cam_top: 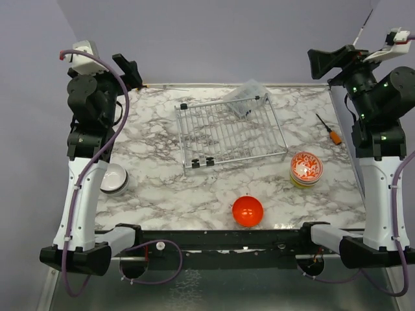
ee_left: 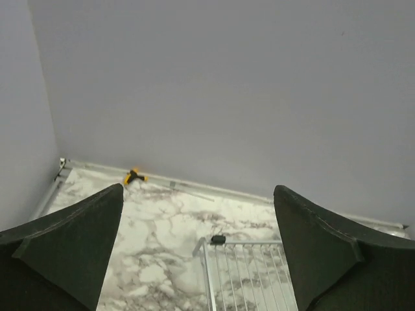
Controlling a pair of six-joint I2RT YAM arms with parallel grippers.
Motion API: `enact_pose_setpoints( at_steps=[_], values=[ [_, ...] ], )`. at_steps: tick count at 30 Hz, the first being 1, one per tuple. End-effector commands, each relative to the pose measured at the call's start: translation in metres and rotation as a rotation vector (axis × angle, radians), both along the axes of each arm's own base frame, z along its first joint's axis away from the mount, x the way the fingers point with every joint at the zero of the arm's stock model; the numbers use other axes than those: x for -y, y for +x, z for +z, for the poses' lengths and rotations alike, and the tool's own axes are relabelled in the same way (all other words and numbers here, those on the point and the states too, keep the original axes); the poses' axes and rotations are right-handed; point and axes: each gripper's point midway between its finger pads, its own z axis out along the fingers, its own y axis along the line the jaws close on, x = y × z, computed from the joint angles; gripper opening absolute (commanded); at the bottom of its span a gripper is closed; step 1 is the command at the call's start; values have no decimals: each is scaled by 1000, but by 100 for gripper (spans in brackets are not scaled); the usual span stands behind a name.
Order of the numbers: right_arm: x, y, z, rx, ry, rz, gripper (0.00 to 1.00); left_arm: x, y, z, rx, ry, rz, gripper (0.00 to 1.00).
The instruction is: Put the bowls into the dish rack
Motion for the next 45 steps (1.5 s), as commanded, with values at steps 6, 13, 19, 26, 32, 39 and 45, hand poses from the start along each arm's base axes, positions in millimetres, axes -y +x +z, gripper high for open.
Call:
enact_pose_setpoints(
  at_steps=[6, 13, 19, 26, 32, 39, 45],
  values=[
    [0, 10, -136, -360, 125, -4, 100, 32, 17, -110, -220, -43, -155, 99],
    [-7, -3, -218, -604, 151, 14, 100, 46, 19, -181, -323, -137, -209, 99],
    [-3, -19, -250, -663, 188, -19, 100, 80, 20, -231, -442, -321, -300, 99],
    [-13, -39, -268, -677, 164, 47, 100, 201, -33, -286, -661, -256, -650, 99],
    [-13, -50, -290, -757, 185, 36, 100, 268, -105, -305, -697, -81, -892, 90],
    [-8, -62, -322, -883, 281, -34, 99, 311, -172, -347, -800, 129, -1078, 76],
    [-11, -74, -332, -894, 295, -24, 97, 336, -229, -399, -992, 244, -1227, 70]
  ],
)
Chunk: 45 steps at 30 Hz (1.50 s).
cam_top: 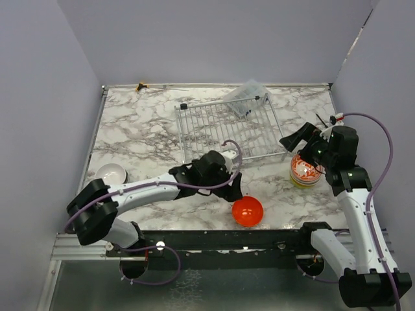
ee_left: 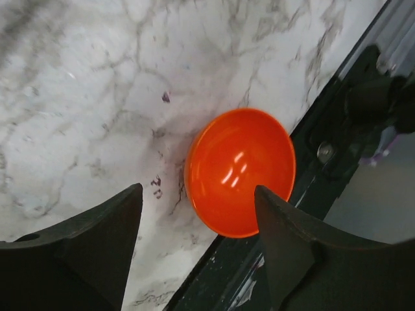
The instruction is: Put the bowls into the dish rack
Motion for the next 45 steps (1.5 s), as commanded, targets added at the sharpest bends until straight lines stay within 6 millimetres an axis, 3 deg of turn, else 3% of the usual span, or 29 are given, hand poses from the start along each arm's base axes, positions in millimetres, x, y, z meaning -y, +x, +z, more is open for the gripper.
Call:
enact_pose_setpoints(
  at_steps=[1, 6, 14, 16, 19, 21, 25, 31, 34, 39, 42, 45],
  values=[
    [2, -14, -10, -29, 23, -27, 96, 7, -41, -42, -87, 134, -153, 69],
    [0, -19, -15, -42, 35, -26, 94, 8, -51, -73, -123, 224, -182, 60],
    [3, -21, -16, -54, 21, -31, 90, 11, -48, -88, -117, 281, -179, 38],
    [3, -21, -16, -54, 18, -32, 90, 11, -44, -89, -108, 290, -165, 28],
    [4, -21, -17, -54, 12, -32, 89, 10, -38, -91, -92, 313, -140, 4],
    [5, -21, -18, -57, 8, -36, 89, 11, -34, -88, -79, 317, -129, 0],
    [5, -20, -18, -60, 3, -33, 91, 20, -25, -69, -41, 283, -126, 0],
    [0, -18, -2, -4, 12, 0, 100, 37, -3, -21, -3, 178, -160, 0],
    [-5, -16, 11, 52, 32, 21, 100, 38, 24, 7, 12, 112, -116, 0],
    [-23, -14, 24, 113, 103, 111, 100, 28, 89, 47, 2, 9, 29, 0],
    [-41, -12, 18, 100, 187, 193, 100, 28, 121, 64, -19, -54, 89, 0],
    [-58, -10, 9, 63, 281, 283, 100, 41, 138, 74, -89, -143, 109, 0]
  ],
)
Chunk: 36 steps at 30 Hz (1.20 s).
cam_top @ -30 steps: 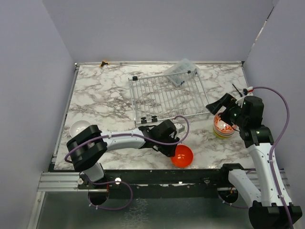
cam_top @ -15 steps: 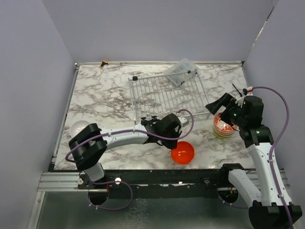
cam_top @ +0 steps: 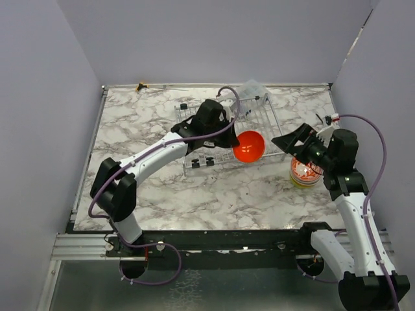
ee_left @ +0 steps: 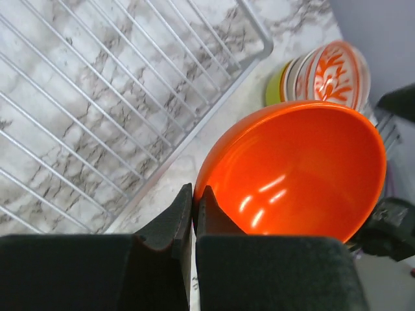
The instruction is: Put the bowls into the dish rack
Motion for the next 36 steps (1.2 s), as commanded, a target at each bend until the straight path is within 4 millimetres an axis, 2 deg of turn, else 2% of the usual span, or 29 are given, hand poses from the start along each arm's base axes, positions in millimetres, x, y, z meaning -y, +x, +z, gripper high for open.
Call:
enact_pose_setpoints(
  at_steps=[1, 8, 15, 18, 26, 32, 36],
  values=[
    [-33, 1, -6, -34, 169, 181, 100, 31, 12, 23, -106, -171, -34, 0],
    [-44, 17, -8, -63, 260, 231, 100, 48, 31, 30, -217, -256, -53, 0],
    [-44, 28, -32, -174, 277, 215, 99, 59, 36, 36, -265, -309, -87, 0],
    [-43, 32, -35, -185, 274, 203, 97, 61, 41, 36, -276, -326, -76, 0],
    [-39, 48, -22, -89, 276, 171, 98, 65, 45, 37, -340, -364, -65, 0],
    [-37, 57, -15, -55, 275, 148, 80, 62, 48, 31, -365, -362, -47, 0],
    [-34, 60, -12, -33, 252, 136, 72, 59, 53, 27, -360, -355, -21, 0]
  ],
)
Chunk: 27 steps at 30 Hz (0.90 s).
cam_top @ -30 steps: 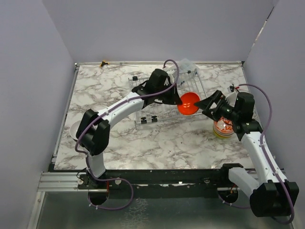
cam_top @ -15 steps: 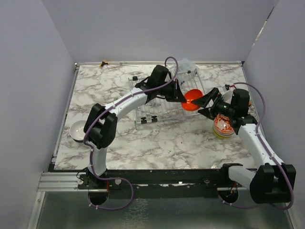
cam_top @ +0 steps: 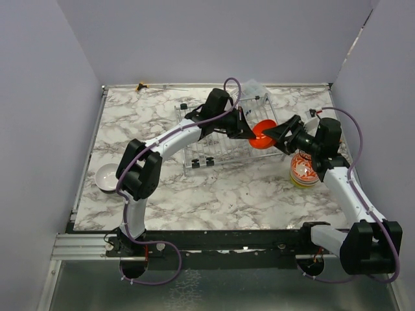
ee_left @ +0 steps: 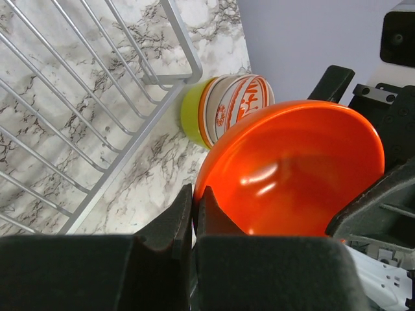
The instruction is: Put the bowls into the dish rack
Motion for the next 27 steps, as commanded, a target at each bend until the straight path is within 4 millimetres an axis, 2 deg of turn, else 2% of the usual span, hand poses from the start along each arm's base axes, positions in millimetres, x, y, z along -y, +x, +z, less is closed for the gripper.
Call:
enact_pose_setpoints(
  at_steps=[1, 11, 12, 15, 17, 19, 23, 27],
  values=[
    [7, 13, 15, 69, -22, -39, 71, 0, 11, 14, 25, -44, 12, 0],
    [4, 24, 12, 39, -34, -11, 54, -9, 23, 0, -3, -19, 64, 0],
    [5, 26, 11, 41, -42, -15, 53, -12, 26, -1, -5, -14, 76, 4],
    [8, 35, 15, 64, -71, -30, 50, -20, 32, -7, -5, 4, 113, 29],
    [0, 43, 15, 73, -109, -26, 49, -30, 39, -13, 5, 34, 148, 47],
    [-11, 52, 10, 59, -184, -17, 47, -44, 48, -23, 15, 91, 204, 57],
    [-26, 75, -2, 26, -296, -19, 45, -87, 69, -39, 44, 254, 336, 71],
    [-23, 97, -17, 1, -461, -59, 43, -136, 80, -34, 149, 439, 450, 80]
  ],
)
